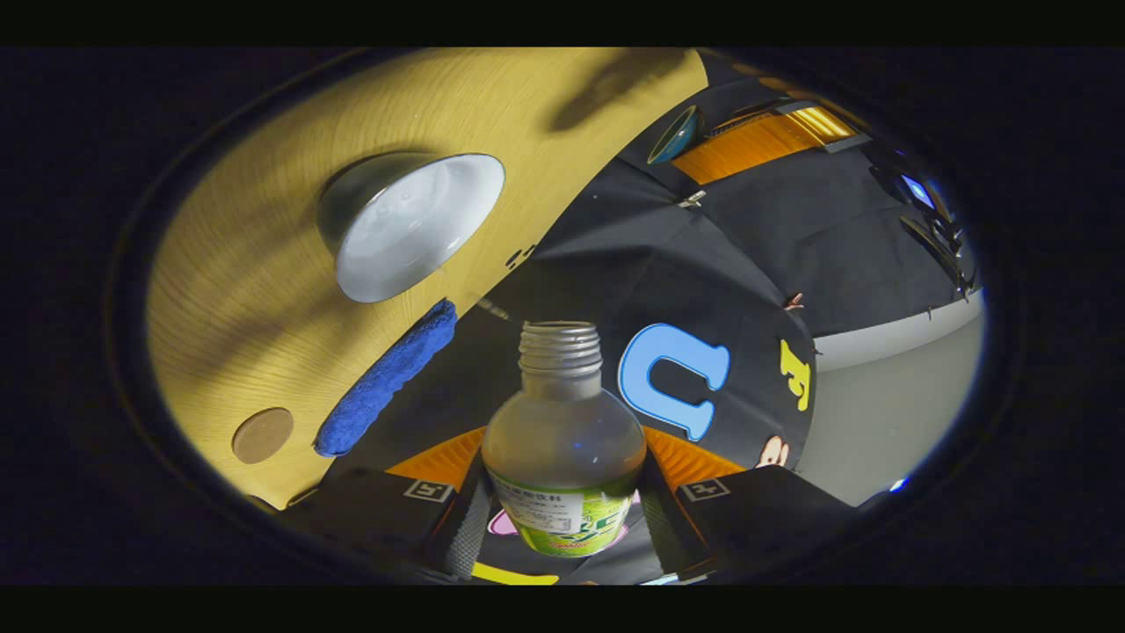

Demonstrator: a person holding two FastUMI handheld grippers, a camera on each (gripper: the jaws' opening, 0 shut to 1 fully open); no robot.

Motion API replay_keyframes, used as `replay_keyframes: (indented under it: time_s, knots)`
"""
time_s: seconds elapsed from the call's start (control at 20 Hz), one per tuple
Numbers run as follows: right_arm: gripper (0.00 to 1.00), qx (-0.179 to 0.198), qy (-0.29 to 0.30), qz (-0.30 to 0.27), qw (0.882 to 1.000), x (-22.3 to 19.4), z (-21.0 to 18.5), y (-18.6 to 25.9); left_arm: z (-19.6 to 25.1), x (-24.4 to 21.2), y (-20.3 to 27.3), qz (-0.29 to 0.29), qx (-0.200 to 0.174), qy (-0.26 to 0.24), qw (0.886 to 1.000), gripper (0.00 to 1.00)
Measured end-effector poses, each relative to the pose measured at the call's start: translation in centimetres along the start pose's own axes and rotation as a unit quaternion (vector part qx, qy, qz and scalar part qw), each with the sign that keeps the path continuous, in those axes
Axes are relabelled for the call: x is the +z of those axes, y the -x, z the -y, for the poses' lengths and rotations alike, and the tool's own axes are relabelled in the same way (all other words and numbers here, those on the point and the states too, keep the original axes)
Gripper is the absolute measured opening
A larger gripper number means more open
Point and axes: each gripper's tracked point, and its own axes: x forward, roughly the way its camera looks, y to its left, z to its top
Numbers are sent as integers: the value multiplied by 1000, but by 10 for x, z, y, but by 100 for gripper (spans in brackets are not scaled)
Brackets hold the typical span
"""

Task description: Open the teacup lid with one hand, grasp the water bottle and pour water into the teacup with the other hand; after pouring, place the water bottle on the coaster and then close the teacup lid.

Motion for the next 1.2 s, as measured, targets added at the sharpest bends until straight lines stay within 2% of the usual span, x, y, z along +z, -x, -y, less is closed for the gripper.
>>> replay_keyframes:
  time_s: [0.1, 0.15, 0.2, 0.3, 0.5, 0.6, 0.8, 0.85, 1.0, 1.05, 1.2]
  knots:
    - [77, -3, -2, 0, 1000, 0, 3, 1, 0, 2, 1, 1, 2, -1, 1000, 27]
    - [81, -5, -3, 0, 1000, -1, 4, 1, 1, 3, 2, 0, 2, -2, 1000, 27]
    - [78, -6, -5, -1, 1000, -2, 6, 2, 1, 2, 1, 0, 3, -3, 1000, 27]
    - [78, -6, -14, -7, 1000, -6, 6, 4, 1, 5, 2, 3, 4, -4, 1000, 27]
    - [78, -17, -62, -32, 997, -16, 8, 10, 3, 8, 3, 8, 13, 2, 1000, 27]
    - [78, -3, -139, -55, 989, -22, -7, 15, 7, 9, 6, 8, 9, 1, 1000, 27]
    - [78, 5, -270, -87, 959, -34, -21, 23, 9, 27, 10, 27, 13, -27, 999, 27]
    - [78, 12, -306, -99, 947, -41, -28, 25, 11, 32, 11, 32, 12, -29, 999, 27]
    - [78, 34, -423, -136, 895, -63, -48, 33, 20, 38, 11, 38, 3, -29, 999, 30]
    - [78, 44, -475, -145, 867, -66, -58, 36, 23, 37, 10, 39, 0, -24, 999, 30]
    - [77, 53, -611, -180, 769, -83, -81, 51, 34, 35, 9, 35, -13, -10, 999, 27]
